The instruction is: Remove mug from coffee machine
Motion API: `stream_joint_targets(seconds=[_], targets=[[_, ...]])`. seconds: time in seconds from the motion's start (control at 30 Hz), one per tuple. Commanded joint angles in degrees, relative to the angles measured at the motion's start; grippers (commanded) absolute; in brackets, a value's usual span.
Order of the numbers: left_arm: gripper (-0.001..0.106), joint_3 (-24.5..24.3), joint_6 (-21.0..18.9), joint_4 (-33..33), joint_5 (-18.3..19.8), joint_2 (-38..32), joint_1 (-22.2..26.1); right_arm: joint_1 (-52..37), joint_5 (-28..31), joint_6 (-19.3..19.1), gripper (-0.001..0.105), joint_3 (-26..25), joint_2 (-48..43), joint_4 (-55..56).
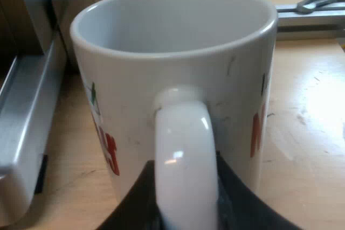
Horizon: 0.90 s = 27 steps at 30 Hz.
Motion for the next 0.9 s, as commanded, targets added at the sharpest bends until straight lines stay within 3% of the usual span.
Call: stream_joint_targets(seconds=[0.03,0.23,0.5,0.7,0.9], targets=[[0.090,0.06,1.26,-0.87,-0.42,-0.06,-0.35,-3.12,-3.40,-1.99,0.000,-0.80,2.58,-7.69],[0.090,2.12,1.27,-1.93,-0.77,-0.06,-0.35,-6.49,-9.24,-2.98,0.000,-0.80,12.85,-19.27],[0.090,3.31,1.27,-3.43,-0.78,-0.06,-0.35,-6.49,-9.22,-2.98,0.000,-0.80,26.94,-33.56],[0.090,3.31,1.27,-3.43,-0.78,-0.06,-0.35,-6.49,-9.22,-5.53,0.000,-0.91,38.41,-45.22],[0.090,3.31,1.27,-3.43,-0.90,-0.06,-0.35,-6.49,-7.81,-5.53,0.000,-0.91,45.05,-50.87]])
